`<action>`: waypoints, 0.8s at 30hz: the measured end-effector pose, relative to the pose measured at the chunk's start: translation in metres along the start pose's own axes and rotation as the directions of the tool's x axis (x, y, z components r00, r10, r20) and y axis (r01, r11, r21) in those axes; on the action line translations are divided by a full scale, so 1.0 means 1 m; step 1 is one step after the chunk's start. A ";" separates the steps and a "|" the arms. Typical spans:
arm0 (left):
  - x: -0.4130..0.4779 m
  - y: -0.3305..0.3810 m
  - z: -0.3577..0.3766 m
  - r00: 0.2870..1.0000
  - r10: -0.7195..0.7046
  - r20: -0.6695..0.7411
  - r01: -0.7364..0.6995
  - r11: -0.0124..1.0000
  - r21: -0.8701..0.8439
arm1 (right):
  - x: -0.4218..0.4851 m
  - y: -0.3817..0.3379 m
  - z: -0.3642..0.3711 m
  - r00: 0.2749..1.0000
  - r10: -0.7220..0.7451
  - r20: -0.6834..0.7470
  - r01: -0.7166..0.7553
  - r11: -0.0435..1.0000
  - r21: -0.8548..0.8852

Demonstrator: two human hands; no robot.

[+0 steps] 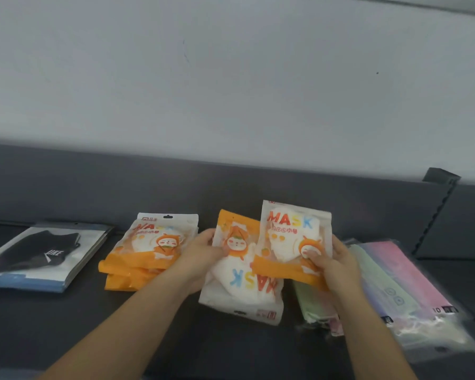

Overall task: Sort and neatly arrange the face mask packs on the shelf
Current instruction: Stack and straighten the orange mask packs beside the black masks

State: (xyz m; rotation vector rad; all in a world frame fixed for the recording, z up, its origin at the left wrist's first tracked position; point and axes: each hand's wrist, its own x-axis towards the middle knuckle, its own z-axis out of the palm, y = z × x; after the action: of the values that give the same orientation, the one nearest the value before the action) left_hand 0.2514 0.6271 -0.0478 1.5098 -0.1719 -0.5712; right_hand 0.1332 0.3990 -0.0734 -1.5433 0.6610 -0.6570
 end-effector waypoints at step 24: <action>-0.025 0.011 -0.049 0.945 0.121 0.303 0.136 0.698 -0.704 | -0.022 -0.010 0.065 0.859 0.149 0.490 -0.386 0.817 0.428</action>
State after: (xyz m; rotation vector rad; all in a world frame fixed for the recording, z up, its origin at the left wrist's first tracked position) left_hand 0.2542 0.6816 -0.0347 0.6311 -0.1698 -0.7849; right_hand 0.1670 0.4589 -0.0679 -1.0075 0.3126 -0.2140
